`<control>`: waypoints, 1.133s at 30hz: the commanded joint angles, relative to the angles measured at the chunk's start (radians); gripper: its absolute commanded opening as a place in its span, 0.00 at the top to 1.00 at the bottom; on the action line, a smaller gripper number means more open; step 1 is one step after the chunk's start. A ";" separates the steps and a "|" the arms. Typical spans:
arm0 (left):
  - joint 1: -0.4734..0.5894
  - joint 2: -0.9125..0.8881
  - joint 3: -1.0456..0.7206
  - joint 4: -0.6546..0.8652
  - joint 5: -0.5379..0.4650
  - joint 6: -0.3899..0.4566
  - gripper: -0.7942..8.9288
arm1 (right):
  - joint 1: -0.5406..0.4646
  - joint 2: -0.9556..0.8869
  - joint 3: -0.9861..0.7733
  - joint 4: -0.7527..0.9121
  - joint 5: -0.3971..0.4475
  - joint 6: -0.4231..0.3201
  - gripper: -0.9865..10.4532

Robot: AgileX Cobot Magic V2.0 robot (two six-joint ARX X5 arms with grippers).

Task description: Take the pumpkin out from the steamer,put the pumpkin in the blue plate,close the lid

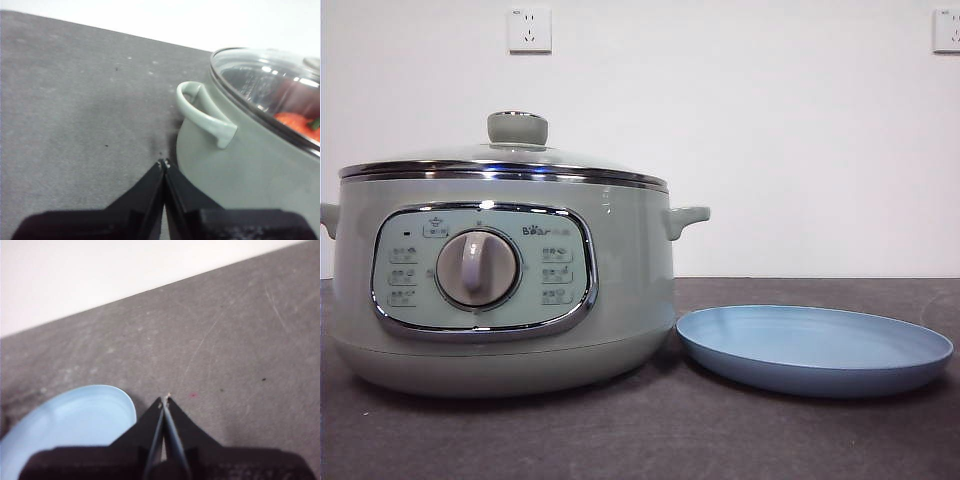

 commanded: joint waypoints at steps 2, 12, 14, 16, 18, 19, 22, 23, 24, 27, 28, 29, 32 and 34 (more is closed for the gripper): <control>0.003 -0.002 -0.016 0.030 0.005 -0.085 0.92 | 0.001 0.000 -0.009 -0.007 -0.002 0.130 0.93; 0.003 0.005 0.018 0.017 0.003 -0.120 0.92 | 0.001 0.020 0.042 -0.033 -0.002 0.146 0.93; 0.003 0.018 0.046 0.000 -0.001 -0.129 0.92 | 0.001 0.040 0.076 -0.046 -0.002 0.146 0.93; 0.003 0.041 0.071 0.000 -0.003 -0.135 0.92 | 0.001 0.065 0.107 -0.045 -0.002 0.146 0.93; 0.003 0.077 0.105 0.002 -0.004 -0.136 0.92 | 0.001 0.102 0.146 -0.045 -0.002 0.146 0.93; 0.003 0.098 0.121 0.006 -0.004 -0.136 0.92 | 0.001 0.121 0.165 -0.045 -0.002 0.145 0.93; 0.003 0.178 0.178 0.030 -0.003 -0.135 0.92 | 0.001 0.191 0.229 -0.045 -0.003 0.143 0.93; 0.003 0.210 0.199 0.037 -0.003 -0.135 0.92 | 0.001 0.217 0.253 -0.045 -0.003 0.139 0.93; 0.003 0.243 0.222 0.042 -0.001 -0.133 0.92 | 0.001 0.245 0.276 -0.045 -0.005 0.127 0.93; 0.003 0.343 0.293 0.042 0.005 -0.109 0.92 | 0.001 0.327 0.345 -0.045 -0.036 0.067 0.93; 0.003 0.373 0.314 0.042 0.010 -0.092 0.92 | 0.001 0.352 0.365 -0.044 -0.045 0.052 0.93; 0.003 0.412 0.343 0.042 0.031 -0.056 0.92 | 0.001 0.384 0.392 -0.044 -0.055 0.027 0.93; 0.003 0.494 0.413 0.040 0.079 0.028 0.92 | 0.001 0.457 0.453 -0.045 -0.056 -0.027 0.93; 0.003 0.544 0.459 0.041 0.119 0.053 0.92 | 0.001 0.506 0.496 -0.045 -0.087 -0.069 0.93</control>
